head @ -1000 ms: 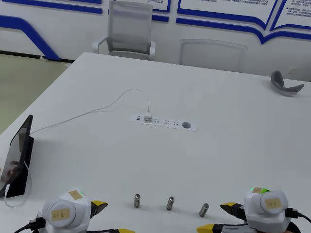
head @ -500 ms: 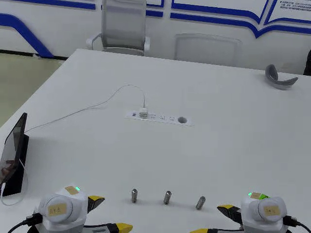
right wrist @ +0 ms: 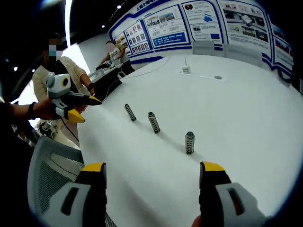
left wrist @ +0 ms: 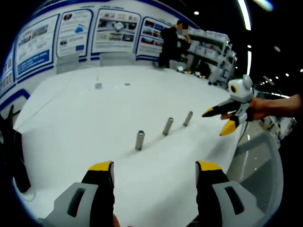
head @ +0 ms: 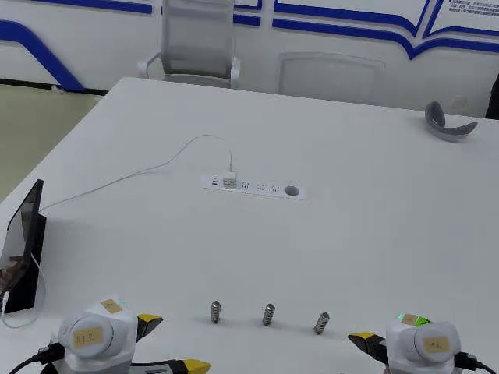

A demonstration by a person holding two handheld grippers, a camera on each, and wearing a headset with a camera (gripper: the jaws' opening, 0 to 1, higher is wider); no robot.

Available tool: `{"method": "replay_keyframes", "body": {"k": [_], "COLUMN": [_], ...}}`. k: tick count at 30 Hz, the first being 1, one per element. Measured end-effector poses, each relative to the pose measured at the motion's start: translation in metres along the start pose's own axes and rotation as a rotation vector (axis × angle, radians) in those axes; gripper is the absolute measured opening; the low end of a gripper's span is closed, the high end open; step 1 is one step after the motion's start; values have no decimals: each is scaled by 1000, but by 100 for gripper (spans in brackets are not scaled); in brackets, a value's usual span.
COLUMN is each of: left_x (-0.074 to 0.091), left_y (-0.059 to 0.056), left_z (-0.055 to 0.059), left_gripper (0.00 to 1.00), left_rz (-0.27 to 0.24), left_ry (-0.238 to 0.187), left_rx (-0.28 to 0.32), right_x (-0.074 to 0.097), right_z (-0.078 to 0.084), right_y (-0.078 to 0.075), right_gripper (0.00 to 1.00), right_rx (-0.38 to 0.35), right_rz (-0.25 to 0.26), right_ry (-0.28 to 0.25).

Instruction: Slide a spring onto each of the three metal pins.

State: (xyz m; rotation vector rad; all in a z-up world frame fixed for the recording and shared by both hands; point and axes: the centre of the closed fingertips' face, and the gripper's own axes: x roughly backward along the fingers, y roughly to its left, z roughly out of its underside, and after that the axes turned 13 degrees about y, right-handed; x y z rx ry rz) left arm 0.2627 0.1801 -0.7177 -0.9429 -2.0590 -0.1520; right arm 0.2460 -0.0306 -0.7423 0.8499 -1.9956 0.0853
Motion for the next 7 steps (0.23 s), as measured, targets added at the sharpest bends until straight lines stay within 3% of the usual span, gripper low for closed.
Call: {"method": "replay_keyframes", "body": {"k": [7], "left_x": [2], "left_y": [-1], "left_z": [1], "left_gripper": [72], "left_rz": [-1], "left_ry": [3], "left_rx": [1], "right_x": [-1], "right_z": [1], "right_y": [2], "right_gripper": [83], "right_rx": [5], "right_rz": [-1], "right_ry": [5]}}
